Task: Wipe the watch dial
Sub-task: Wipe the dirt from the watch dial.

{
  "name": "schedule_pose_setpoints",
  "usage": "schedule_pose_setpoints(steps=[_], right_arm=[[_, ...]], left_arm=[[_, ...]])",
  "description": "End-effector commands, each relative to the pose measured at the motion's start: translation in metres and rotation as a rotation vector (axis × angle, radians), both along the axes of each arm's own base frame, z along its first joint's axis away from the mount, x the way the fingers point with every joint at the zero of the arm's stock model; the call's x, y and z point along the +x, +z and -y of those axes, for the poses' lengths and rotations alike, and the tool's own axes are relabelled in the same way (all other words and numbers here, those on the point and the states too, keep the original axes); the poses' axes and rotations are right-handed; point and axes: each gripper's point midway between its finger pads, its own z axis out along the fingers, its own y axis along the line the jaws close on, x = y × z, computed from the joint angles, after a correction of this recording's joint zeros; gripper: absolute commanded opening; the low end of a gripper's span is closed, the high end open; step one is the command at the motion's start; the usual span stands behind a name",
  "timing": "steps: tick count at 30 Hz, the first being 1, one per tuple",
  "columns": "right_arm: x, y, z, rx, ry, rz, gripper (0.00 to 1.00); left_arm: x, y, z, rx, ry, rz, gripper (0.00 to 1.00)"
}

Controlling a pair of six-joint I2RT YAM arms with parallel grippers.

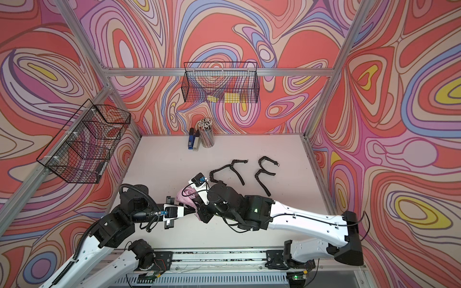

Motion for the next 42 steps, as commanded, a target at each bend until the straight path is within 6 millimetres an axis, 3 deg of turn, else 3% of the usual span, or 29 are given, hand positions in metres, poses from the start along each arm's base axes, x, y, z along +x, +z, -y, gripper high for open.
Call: schedule_pose_setpoints(steps=[1,5,10,13,18,22,29,36,42], right_arm=[[-0.041,-0.001,-0.022,0.048,0.154,-0.077,0.00],[-0.058,0.000,-0.026,0.049,0.183,-0.091,0.00],[-0.055,-0.007,-0.023,0.050,0.157,-0.096,0.00],[-0.031,-0.020,-0.020,0.007,0.076,-0.086,0.00],[0.012,-0.024,-0.015,0.060,0.012,-0.113,0.00],[0.029,-0.021,-0.013,0.070,-0.009,-0.101,0.00],[0.010,-0.001,-0.013,0.091,0.035,-0.099,0.00],[-0.010,0.015,0.008,0.070,-0.009,-0.048,0.00],[-0.001,0.014,0.037,0.021,-0.123,-0.019,0.00]], left_arm=[[0.008,0.020,0.002,-0.038,0.014,0.103,0.00],[0.011,0.020,0.002,-0.021,0.021,0.101,0.00],[0.012,0.023,0.003,-0.029,0.017,0.109,0.00],[0.008,0.025,0.004,-0.039,-0.004,0.105,0.00],[0.001,0.035,0.002,-0.066,-0.014,0.114,0.00],[-0.001,0.037,0.000,-0.075,-0.007,0.119,0.00],[0.002,0.032,-0.001,-0.065,0.012,0.109,0.00],[0.007,0.026,0.002,-0.047,0.014,0.096,0.00],[0.007,0.022,0.003,-0.043,0.008,0.083,0.00]])
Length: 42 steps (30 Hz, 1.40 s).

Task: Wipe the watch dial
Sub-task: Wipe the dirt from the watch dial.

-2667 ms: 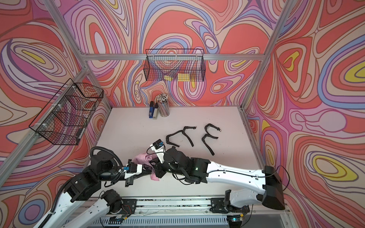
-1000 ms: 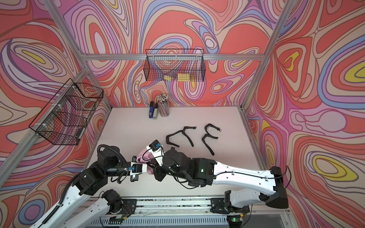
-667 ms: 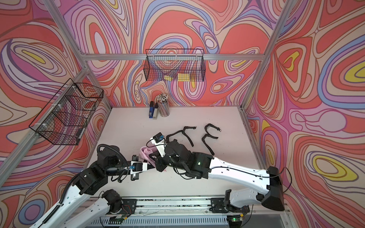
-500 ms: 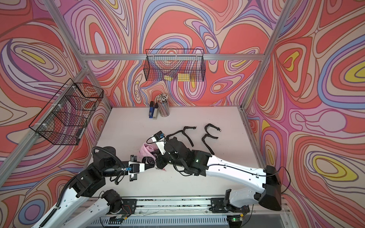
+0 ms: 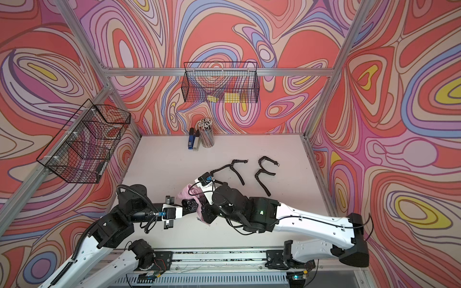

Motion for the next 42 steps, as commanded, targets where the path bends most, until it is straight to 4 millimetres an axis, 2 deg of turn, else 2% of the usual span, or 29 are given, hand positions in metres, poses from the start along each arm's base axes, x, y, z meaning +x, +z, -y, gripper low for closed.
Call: schedule_pose_setpoints(steps=[1,4,6,16,20,23,26,29,33,36,38,42], right_arm=[[0.001,0.014,0.018,0.007,-0.058,0.024,0.00],[0.004,0.022,0.025,0.016,-0.076,0.044,0.00],[0.002,0.024,0.023,0.020,-0.059,0.049,0.00],[-0.021,0.021,-0.015,0.075,0.125,0.015,0.00],[-0.019,0.007,-0.026,0.025,0.139,0.002,0.00],[-0.015,0.006,-0.031,0.017,0.126,0.007,0.00],[-0.001,0.001,-0.019,-0.023,0.027,0.019,0.00],[0.013,0.001,0.001,-0.047,-0.081,0.036,0.00],[0.029,0.010,0.033,-0.039,-0.197,0.054,0.00],[0.031,0.021,0.049,-0.020,-0.228,0.078,0.00],[0.029,0.028,0.049,-0.014,-0.206,0.092,0.00],[0.014,0.035,0.023,0.046,-0.063,0.093,0.00]], left_arm=[[0.007,0.011,0.000,-0.018,0.024,0.042,0.00],[0.006,0.011,0.000,-0.017,0.019,0.040,0.00],[0.006,0.011,0.000,-0.017,0.017,0.041,0.00],[0.005,0.012,0.001,-0.021,0.012,0.041,0.00],[0.003,0.012,0.005,-0.027,-0.024,0.020,0.00],[0.004,0.012,0.005,-0.028,-0.021,0.027,0.00],[0.002,0.016,0.004,-0.033,-0.017,0.035,0.00],[-0.001,0.018,0.002,-0.038,-0.019,0.037,0.00],[-0.004,0.017,0.000,-0.036,-0.021,0.031,0.00],[-0.005,0.016,0.000,-0.036,-0.024,0.025,0.00],[-0.005,0.016,0.000,-0.036,-0.023,0.024,0.00],[-0.004,0.016,0.001,-0.034,-0.026,0.020,0.00]])
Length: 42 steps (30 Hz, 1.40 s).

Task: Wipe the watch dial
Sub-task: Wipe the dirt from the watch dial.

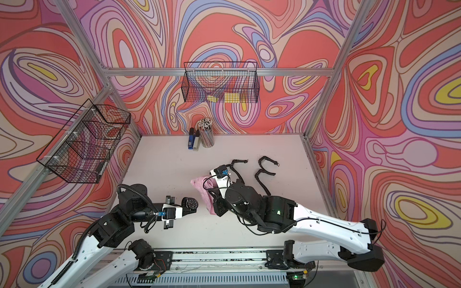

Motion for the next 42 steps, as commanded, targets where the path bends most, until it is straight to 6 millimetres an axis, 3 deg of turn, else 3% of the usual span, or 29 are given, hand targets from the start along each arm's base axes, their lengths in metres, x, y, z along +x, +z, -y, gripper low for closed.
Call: schedule_pose_setpoints(steps=[1,7,10,15,21,26,36,39,42], right_arm=[[-0.009,0.000,-0.024,0.012,0.108,0.005,0.00],[-0.032,-0.013,-0.066,0.022,0.277,-0.051,0.00],[-0.044,-0.024,-0.072,-0.001,0.304,-0.083,0.00],[-0.075,-0.024,-0.080,-0.003,0.368,-0.103,0.00],[-0.093,-0.020,-0.085,0.000,0.401,-0.111,0.00],[-0.077,-0.045,-0.083,-0.034,0.327,-0.108,0.00],[0.006,-0.047,-0.059,0.049,0.202,-0.123,0.00],[0.012,-0.044,-0.067,0.059,0.233,-0.126,0.00],[0.005,-0.037,-0.075,0.065,0.284,-0.136,0.00]], left_arm=[[0.000,0.015,0.000,-0.026,-0.003,0.026,0.00],[0.003,0.013,-0.001,-0.016,0.016,0.028,0.00],[0.003,0.015,-0.002,-0.016,0.024,0.034,0.00],[0.006,0.010,-0.002,0.003,0.030,0.032,0.00],[0.010,0.011,-0.001,0.007,0.038,0.041,0.00],[0.007,0.015,-0.002,-0.003,0.035,0.046,0.00],[-0.001,0.020,-0.006,-0.026,0.031,0.043,0.00],[-0.001,0.019,-0.006,-0.026,0.032,0.041,0.00],[0.000,0.019,-0.006,-0.024,0.037,0.042,0.00]])
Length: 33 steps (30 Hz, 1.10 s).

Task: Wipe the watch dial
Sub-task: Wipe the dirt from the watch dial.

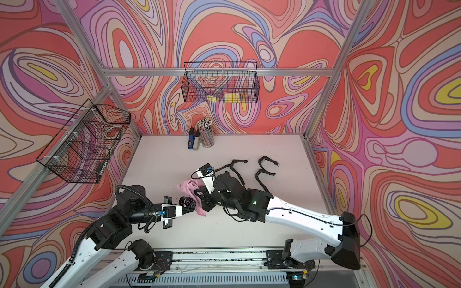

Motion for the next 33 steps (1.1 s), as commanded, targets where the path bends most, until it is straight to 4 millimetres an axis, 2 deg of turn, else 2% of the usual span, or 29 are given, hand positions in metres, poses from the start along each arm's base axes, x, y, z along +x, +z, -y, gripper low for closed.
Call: schedule_pose_setpoints(steps=[1,7,13,16,21,24,26,28,31,33], right_arm=[[-0.016,0.017,-0.014,0.044,0.106,-0.001,0.00],[-0.037,0.037,0.004,0.010,0.052,0.060,0.00],[-0.026,0.045,0.045,-0.016,-0.089,0.088,0.00],[-0.033,0.050,0.042,0.015,-0.049,0.078,0.00],[-0.032,0.039,0.032,-0.026,-0.041,0.072,0.00],[-0.020,0.044,0.045,-0.030,-0.123,0.100,0.00],[-0.013,0.054,0.057,-0.029,-0.181,0.133,0.00],[-0.015,0.065,0.059,-0.014,-0.169,0.156,0.00],[-0.025,0.074,0.047,0.031,-0.084,0.161,0.00],[-0.029,0.070,0.036,0.029,-0.041,0.147,0.00]], left_arm=[[-0.004,0.019,0.002,-0.041,-0.027,0.050,0.00],[-0.002,0.017,0.002,-0.034,-0.021,0.049,0.00],[-0.002,0.016,0.002,-0.035,-0.022,0.046,0.00],[-0.002,0.016,0.003,-0.035,-0.023,0.046,0.00],[-0.002,0.016,0.003,-0.035,-0.025,0.043,0.00],[-0.003,0.017,0.003,-0.037,-0.027,0.043,0.00],[-0.003,0.016,0.003,-0.035,-0.030,0.038,0.00],[-0.004,0.017,0.003,-0.036,-0.032,0.039,0.00],[-0.004,0.017,0.003,-0.038,-0.034,0.039,0.00],[-0.003,0.017,0.004,-0.038,-0.033,0.040,0.00]])
